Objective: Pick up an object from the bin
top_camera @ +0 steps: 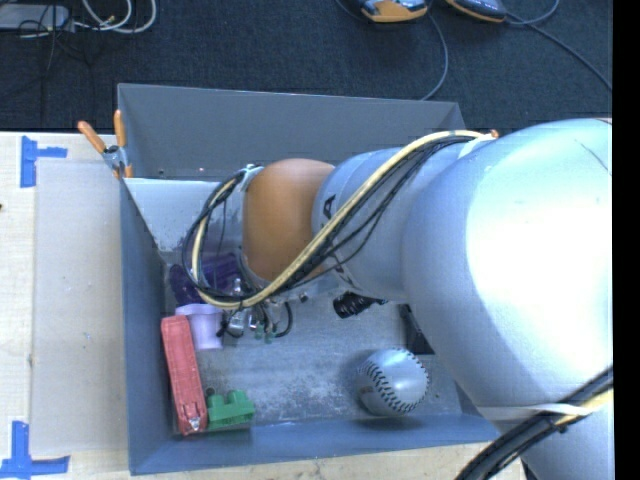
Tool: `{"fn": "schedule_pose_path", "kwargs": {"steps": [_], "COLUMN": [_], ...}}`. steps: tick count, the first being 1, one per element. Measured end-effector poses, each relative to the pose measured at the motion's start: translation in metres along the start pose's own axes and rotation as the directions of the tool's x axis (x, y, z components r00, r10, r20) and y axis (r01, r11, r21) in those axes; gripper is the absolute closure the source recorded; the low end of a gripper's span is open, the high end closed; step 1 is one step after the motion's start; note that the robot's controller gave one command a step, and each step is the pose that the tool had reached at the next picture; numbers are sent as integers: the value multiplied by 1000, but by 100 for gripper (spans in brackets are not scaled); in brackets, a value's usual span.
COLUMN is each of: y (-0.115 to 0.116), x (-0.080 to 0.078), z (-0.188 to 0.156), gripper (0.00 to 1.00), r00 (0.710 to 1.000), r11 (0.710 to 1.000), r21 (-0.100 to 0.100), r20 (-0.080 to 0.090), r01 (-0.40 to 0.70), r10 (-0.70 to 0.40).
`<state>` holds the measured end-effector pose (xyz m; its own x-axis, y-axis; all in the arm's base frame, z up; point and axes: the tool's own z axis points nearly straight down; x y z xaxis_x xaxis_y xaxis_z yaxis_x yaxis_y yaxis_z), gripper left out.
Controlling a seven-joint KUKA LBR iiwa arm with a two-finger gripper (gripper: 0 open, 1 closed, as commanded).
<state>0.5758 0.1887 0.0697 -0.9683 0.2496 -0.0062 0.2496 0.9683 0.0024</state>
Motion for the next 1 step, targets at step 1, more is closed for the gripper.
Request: {"fn": "schedule_pose_path", "kwargs": {"steps": [1], "y": [21], "x": [2], "z": [1], "gripper": [0], "r00": [1000], "r11": [1000], "r21": [14], "r20": [-23], "r01": [0], "r10": [0]}}
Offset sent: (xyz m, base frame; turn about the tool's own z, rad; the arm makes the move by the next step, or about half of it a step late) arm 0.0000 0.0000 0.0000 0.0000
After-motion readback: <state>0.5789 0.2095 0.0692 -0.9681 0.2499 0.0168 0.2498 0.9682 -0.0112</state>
